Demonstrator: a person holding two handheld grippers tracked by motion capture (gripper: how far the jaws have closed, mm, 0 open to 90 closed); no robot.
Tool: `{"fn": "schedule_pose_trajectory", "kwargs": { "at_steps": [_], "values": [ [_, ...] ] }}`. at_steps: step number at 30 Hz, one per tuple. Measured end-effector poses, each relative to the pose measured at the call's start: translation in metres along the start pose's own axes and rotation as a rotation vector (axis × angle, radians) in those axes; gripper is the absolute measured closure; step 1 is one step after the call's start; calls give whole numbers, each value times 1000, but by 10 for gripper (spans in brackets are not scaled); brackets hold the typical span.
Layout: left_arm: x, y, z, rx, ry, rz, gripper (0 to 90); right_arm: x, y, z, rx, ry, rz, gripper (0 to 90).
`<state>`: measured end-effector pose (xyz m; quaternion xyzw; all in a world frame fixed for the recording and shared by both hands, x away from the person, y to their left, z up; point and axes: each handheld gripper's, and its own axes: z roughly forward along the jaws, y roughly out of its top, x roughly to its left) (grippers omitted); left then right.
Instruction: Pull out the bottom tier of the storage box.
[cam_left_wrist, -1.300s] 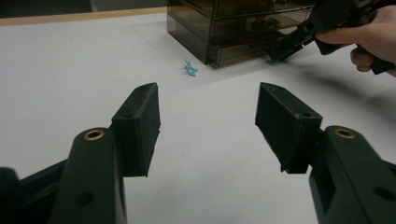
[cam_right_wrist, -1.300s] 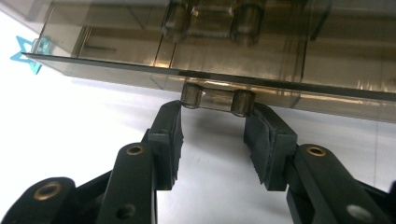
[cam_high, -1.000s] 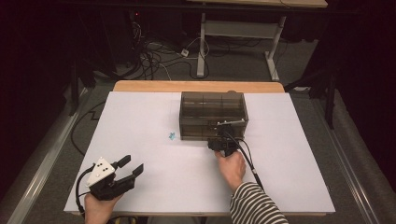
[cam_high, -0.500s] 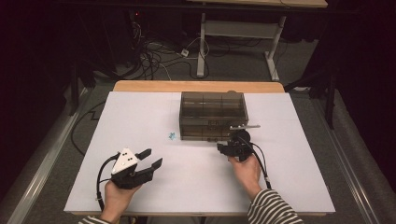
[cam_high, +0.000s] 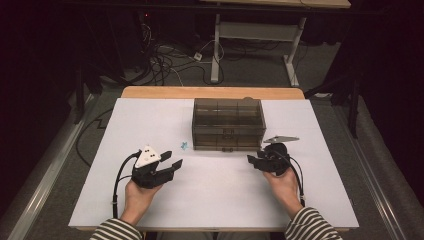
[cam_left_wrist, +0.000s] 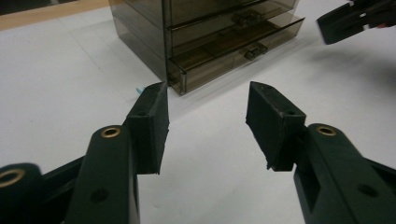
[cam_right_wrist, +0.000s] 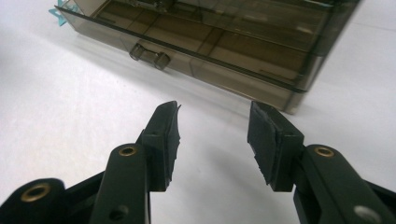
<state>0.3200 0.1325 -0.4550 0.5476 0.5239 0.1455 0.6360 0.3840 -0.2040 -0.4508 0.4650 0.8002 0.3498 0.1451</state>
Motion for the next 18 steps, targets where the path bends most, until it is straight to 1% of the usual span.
{"fn": "schedule_pose_trajectory", "kwargs": {
  "at_steps": [3, 4, 5, 8, 12, 15, 16, 17, 18],
  "values": [
    [2, 1, 11, 25, 29, 12, 489, -8, -2, -6, -5, -16, -47, 550],
    [2, 1, 14, 32, 35, 12, 491, -11, -2, -7, -8, -15, -51, 553],
    [3, 1, 18, 37, 42, 9, 497, -15, -3, -8, -10, -9, -49, 558],
    [4, 0, 30, 57, 55, 22, 498, -24, -3, -11, -27, 3, -41, 568],
    [5, 0, 45, 84, 71, 31, 517, -33, -2, -12, -43, 0, -52, 609],
    [6, 1, 56, 114, 84, 56, 550, -37, 0, -10, -54, -6, -55, 616],
    [6, 2, 60, 126, 88, 65, 562, -38, 0, -9, -52, -7, -75, 613],
    [6, 2, 62, 132, 91, 68, 567, -38, 1, -7, -34, -18, -101, 612],
    [6, 3, 66, 143, 98, 73, 576, -39, 2, -6, -18, -20, -110, 613]
  ]
}}
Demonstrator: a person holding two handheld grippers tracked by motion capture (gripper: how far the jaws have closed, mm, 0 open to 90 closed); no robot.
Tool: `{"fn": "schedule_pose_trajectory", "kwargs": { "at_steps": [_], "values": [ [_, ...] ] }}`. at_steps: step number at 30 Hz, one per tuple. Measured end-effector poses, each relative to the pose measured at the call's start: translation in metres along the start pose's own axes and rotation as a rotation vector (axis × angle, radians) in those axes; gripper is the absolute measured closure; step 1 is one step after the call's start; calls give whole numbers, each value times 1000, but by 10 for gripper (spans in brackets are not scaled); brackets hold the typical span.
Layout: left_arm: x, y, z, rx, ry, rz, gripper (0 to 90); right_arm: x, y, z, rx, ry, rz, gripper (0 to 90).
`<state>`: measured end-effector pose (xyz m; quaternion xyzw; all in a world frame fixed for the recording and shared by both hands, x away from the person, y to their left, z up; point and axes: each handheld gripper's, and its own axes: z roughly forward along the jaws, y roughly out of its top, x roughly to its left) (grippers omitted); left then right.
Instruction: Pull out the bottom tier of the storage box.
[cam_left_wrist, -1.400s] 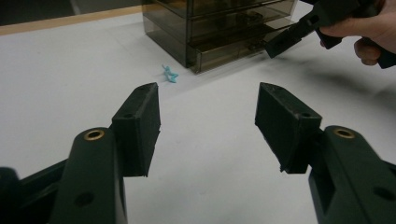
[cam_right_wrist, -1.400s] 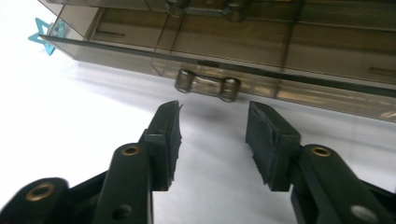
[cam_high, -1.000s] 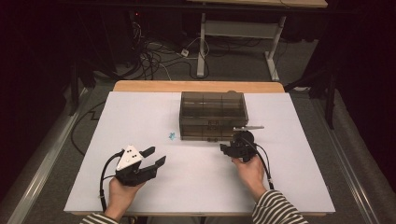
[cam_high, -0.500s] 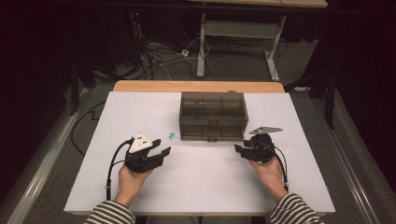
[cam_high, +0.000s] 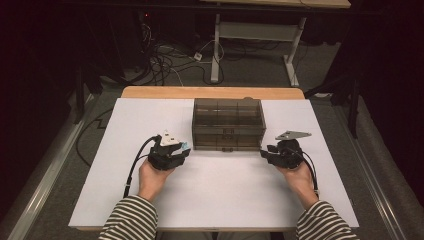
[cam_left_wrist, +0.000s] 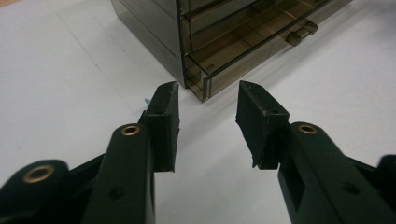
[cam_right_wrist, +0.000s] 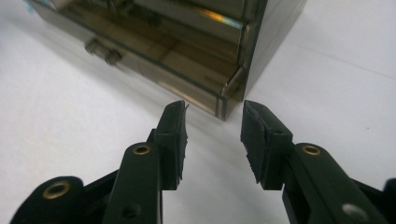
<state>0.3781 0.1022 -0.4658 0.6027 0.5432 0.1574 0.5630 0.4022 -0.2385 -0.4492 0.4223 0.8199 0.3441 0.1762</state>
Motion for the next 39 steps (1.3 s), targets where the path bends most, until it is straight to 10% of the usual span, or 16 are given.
{"fn": "schedule_pose_trajectory", "kwargs": {
  "at_steps": [39],
  "values": [
    [3, -15, 46, 131, 4, -18, 723, -6, 13, 22, 72, 20, -48, 783]
  ]
}}
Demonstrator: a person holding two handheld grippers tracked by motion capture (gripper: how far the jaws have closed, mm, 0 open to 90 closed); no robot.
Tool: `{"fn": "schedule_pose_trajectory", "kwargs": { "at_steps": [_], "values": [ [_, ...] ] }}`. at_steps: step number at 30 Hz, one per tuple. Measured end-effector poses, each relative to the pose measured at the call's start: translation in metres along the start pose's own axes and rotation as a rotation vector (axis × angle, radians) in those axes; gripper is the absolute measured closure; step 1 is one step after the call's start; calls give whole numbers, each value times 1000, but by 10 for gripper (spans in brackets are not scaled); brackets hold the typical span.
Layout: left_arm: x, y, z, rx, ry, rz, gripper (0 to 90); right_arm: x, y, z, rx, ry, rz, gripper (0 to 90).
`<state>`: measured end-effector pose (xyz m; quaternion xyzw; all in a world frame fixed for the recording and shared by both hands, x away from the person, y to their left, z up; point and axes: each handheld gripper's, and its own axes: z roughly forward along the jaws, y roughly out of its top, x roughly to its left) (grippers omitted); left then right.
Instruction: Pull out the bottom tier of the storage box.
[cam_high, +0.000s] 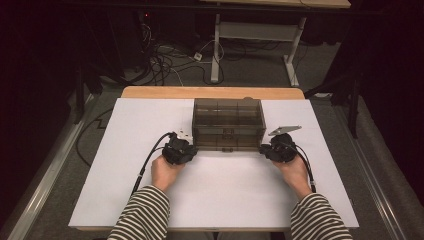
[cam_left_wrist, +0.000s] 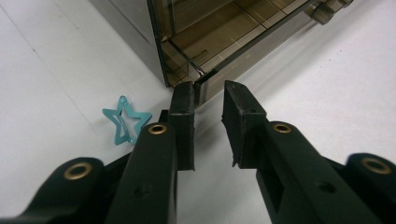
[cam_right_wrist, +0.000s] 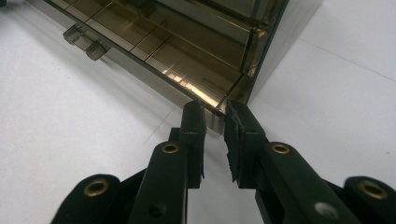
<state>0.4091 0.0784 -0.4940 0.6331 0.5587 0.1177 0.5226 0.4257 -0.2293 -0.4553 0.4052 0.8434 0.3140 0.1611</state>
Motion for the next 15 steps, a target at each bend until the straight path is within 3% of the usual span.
{"fn": "schedule_pose_trajectory", "kwargs": {
  "at_steps": [1, 2, 3, 4, 7, 8, 15],
  "values": [
    [0, 0, 0, 2, 0, 0, 727, 0, 0, 0, 1, 0, 1, 783],
    [-2, 0, 2, -31, -4, -29, 732, 0, 0, 0, 1, 1, -1, 783],
    [0, 0, -1, 3, 2, -3, 735, 0, -1, -1, 1, 2, -2, 784],
    [0, 0, -1, 6, 1, -4, 741, 1, -1, -1, 2, 2, -4, 784],
    [-1, 0, -1, 8, 1, -11, 748, 1, -1, -2, 1, 4, -9, 785],
    [-3, -1, 1, -18, -6, -32, 747, 1, -2, -2, 0, 7, -8, 785],
    [-4, -1, -1, -14, -10, -47, 748, 1, -4, -3, -1, 17, -12, 785]
  ]
}}
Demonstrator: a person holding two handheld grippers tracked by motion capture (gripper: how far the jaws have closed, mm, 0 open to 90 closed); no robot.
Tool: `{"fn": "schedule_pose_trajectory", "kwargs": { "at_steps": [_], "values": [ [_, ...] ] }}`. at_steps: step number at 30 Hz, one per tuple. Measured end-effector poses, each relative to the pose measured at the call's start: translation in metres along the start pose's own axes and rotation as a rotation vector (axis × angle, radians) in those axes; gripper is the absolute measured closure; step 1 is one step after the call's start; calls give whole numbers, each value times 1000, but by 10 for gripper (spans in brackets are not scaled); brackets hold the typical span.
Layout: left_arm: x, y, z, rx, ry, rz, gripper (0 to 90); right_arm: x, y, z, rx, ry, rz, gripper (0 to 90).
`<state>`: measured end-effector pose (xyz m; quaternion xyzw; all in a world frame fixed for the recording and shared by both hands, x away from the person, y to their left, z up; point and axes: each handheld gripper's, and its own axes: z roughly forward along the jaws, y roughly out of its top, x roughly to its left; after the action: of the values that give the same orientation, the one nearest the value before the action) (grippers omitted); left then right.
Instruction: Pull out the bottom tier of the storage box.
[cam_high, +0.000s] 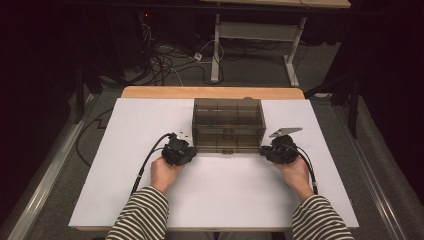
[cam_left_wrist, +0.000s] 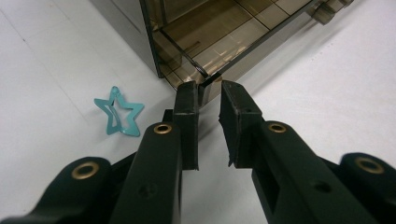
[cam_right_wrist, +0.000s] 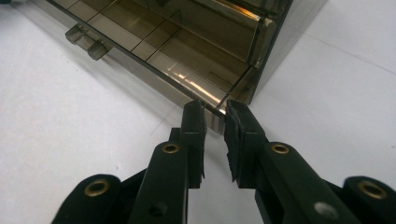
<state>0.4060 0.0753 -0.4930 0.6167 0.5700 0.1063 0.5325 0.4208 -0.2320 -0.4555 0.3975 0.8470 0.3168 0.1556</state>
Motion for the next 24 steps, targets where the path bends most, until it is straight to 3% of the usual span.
{"fn": "schedule_pose_trajectory", "kwargs": {
  "at_steps": [3, 4, 6, 12, 18, 20, 21, 24],
  "values": [
    [0, -1, -1, 5, -3, 0, 748, 0, -2, -1, -7, 10, 7, 785],
    [1, -1, -4, 42, 4, 31, 749, 0, -2, -1, -6, 10, 7, 785],
    [1, -1, -6, 49, 2, 35, 748, 0, -3, -2, -9, 12, 5, 785],
    [0, -5, -12, 46, -19, 11, 747, 2, -8, -5, -16, 22, 7, 784],
    [-3, -10, -20, 45, -33, 14, 753, 5, -14, -9, -20, 31, 1, 784],
    [-4, -11, -21, 31, -5, -7, 752, 7, -16, -10, -19, 33, 0, 784],
    [-4, -12, -22, 48, -39, 12, 753, 7, -17, -11, -19, 35, -2, 784],
    [-5, -15, -25, 56, -43, 18, 752, 8, -20, -12, -21, 39, -5, 783]
  ]
}}
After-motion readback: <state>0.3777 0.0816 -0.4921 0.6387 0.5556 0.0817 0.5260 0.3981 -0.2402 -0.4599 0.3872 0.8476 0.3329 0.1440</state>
